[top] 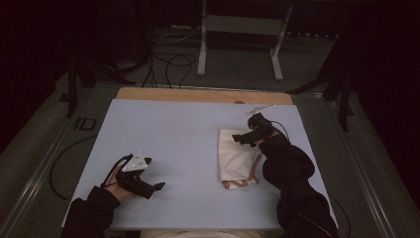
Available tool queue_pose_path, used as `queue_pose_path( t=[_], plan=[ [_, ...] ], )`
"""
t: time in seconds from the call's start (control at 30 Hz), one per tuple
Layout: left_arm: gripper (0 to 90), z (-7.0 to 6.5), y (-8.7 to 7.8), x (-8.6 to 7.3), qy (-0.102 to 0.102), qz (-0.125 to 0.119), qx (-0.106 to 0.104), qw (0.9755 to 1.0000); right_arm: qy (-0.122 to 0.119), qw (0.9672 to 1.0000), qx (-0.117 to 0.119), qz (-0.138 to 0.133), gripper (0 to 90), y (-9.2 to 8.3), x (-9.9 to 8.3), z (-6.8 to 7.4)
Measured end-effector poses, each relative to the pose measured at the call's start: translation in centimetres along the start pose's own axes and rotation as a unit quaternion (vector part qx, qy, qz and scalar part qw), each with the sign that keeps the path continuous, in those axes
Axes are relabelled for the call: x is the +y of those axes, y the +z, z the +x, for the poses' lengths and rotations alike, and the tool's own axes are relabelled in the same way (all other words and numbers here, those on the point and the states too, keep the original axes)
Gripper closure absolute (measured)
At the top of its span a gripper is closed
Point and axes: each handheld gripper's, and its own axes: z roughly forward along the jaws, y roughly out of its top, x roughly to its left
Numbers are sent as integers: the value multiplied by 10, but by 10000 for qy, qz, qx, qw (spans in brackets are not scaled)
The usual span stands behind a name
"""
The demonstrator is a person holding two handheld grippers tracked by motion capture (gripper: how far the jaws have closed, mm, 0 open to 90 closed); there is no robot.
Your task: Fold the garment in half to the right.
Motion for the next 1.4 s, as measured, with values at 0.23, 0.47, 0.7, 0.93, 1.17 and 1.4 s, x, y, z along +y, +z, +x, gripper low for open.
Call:
queue_pose_path(
  t=[0.23, 0.47, 0.7, 0.93, 1.17, 1.4],
  plan=[
    [2, 1, -3, 0, -9, -28, -15, 10000, -56, 9998, 101, -185, 111, -13, -1, 5],
    [2, 2, -8, -1, -50, -38, 14, 10000, -168, 9992, 137, -343, 111, -29, -5, 11],
    [2, 4, -10, -4, -88, -46, 28, 9999, -172, 9989, 131, -407, 110, -42, -13, 15],
    [2, 5, -14, -6, -114, -43, 60, 9999, -205, 9986, 81, -471, 110, -54, -26, 18],
    [2, 7, -20, -10, -166, -70, 125, 9998, -146, 9986, 46, -508, 110, -60, -47, 21],
    [2, 8, -23, -14, -219, -56, 190, 9996, -170, 9976, -19, -667, 110, -67, -64, 27]
  ],
)
